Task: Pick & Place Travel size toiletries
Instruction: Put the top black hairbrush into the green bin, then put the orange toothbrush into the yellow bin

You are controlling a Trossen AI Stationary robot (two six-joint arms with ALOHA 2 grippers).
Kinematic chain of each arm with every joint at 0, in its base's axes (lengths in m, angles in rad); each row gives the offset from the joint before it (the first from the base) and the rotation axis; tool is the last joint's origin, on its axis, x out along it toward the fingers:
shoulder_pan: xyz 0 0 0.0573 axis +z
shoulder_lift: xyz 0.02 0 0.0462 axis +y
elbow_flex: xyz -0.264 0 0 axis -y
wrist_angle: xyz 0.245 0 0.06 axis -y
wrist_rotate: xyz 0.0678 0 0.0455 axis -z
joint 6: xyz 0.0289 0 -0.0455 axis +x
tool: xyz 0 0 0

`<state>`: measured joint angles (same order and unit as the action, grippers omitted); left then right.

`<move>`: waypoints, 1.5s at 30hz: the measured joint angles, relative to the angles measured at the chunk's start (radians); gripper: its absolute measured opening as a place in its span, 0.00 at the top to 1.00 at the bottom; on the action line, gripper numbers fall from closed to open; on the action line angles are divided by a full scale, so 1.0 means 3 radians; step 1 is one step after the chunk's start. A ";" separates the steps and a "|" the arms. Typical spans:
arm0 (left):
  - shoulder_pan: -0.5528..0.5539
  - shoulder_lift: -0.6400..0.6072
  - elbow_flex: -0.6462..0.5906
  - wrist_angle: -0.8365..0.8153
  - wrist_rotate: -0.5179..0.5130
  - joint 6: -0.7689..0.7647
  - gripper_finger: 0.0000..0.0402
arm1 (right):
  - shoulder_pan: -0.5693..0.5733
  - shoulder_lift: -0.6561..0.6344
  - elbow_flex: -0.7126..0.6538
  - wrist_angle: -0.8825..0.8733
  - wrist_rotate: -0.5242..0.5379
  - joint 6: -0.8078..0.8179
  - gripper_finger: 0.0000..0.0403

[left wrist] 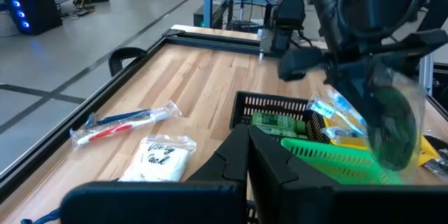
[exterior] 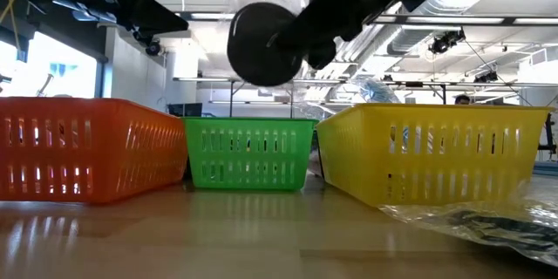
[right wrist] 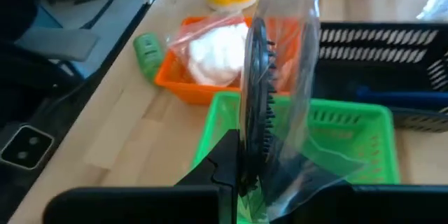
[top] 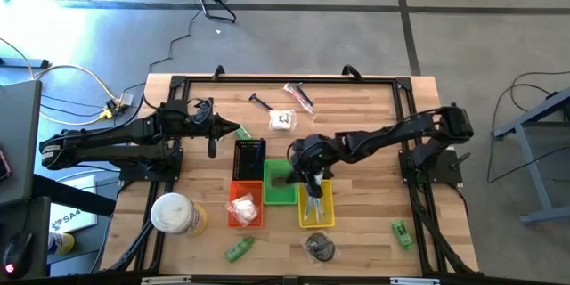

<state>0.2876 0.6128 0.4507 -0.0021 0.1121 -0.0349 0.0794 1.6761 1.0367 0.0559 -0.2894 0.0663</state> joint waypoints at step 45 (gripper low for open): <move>0.0000 0.0001 0.0000 -0.0178 0.0003 -0.0076 1.00 | -0.0138 -0.0217 -0.0005 -0.0099 0.0274 -0.0295 0.59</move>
<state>0.2875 0.6132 0.4507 -0.0555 0.1131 -0.0578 0.0381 1.6109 1.0353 0.0261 -0.2072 -0.0223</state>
